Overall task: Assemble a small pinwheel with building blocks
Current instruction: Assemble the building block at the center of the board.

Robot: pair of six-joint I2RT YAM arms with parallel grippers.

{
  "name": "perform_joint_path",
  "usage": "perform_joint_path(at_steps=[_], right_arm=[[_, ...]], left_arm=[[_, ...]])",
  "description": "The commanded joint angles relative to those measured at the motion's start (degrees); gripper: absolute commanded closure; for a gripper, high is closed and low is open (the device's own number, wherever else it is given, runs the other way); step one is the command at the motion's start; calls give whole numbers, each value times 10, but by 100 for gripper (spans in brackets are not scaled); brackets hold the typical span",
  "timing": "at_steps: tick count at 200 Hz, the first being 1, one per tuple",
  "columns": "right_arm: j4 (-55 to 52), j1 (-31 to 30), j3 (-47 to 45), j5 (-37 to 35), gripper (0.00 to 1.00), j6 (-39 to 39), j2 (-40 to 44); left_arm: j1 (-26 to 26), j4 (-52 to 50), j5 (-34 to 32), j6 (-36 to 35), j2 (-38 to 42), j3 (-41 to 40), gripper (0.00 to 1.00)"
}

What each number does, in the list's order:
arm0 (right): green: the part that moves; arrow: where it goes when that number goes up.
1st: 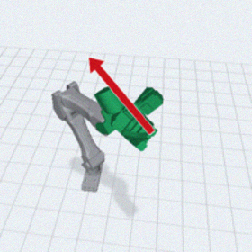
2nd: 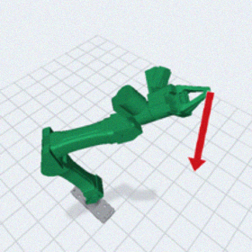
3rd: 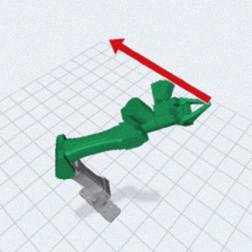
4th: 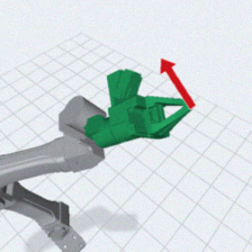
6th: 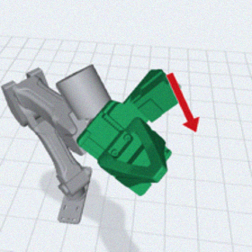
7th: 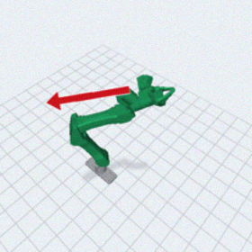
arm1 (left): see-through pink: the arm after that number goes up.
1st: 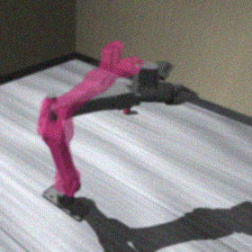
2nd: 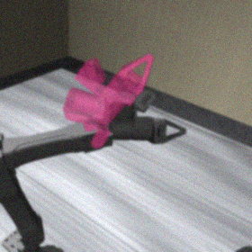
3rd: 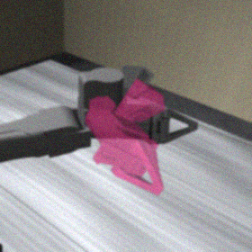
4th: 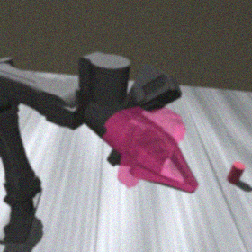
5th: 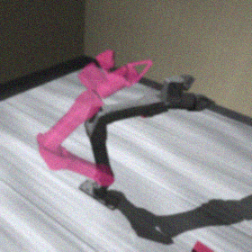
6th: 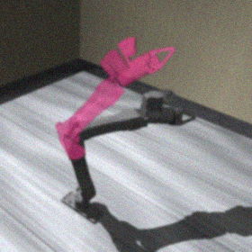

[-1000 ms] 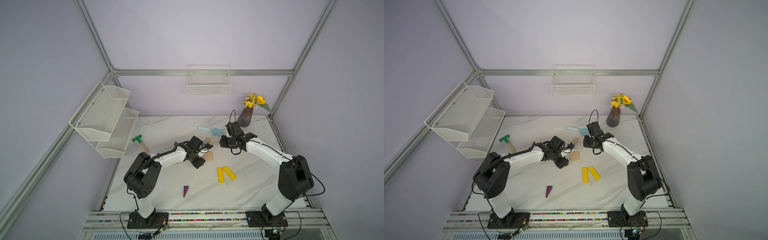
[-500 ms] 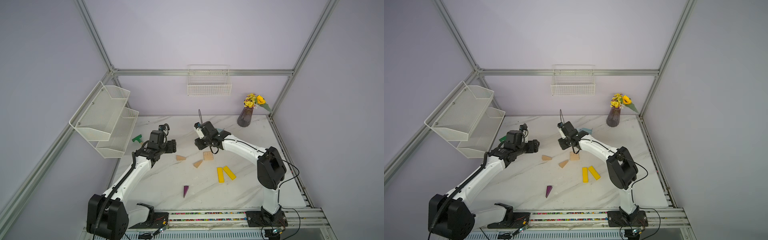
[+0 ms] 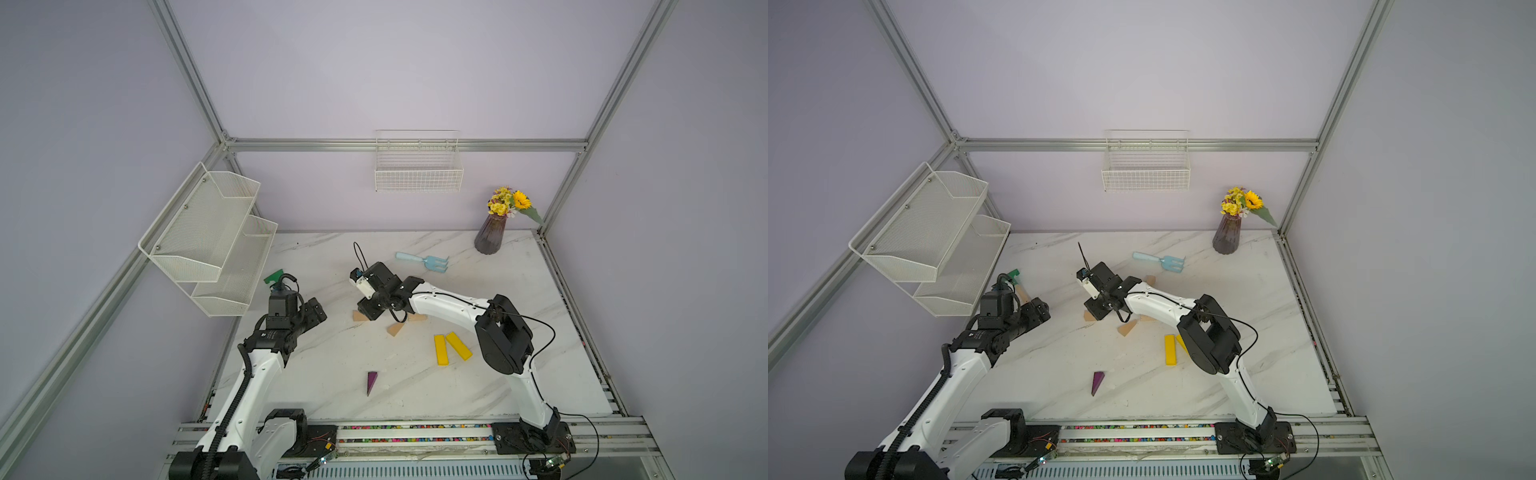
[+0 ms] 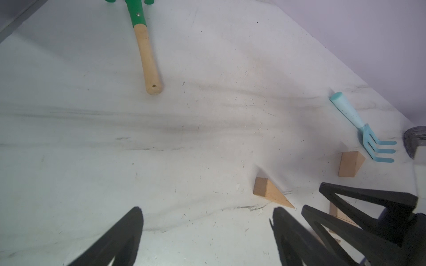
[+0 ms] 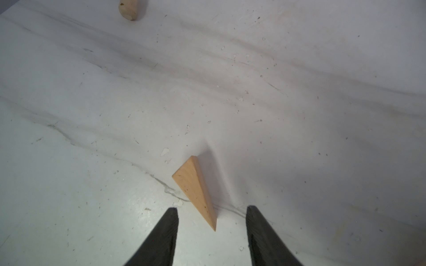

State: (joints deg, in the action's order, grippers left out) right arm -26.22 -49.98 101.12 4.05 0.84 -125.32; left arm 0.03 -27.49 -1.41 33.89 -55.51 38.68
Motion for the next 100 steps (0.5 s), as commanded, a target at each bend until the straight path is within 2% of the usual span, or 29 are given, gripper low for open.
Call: perform_joint_path(at_steps=[1,100], right_arm=[[6,-11,16,3,46,18,-22],[17,-19,14,3,38,36,-37]], left_arm=[[3,16,8,28,17,-1,10],[4,25,36,23,30,-22,7]])
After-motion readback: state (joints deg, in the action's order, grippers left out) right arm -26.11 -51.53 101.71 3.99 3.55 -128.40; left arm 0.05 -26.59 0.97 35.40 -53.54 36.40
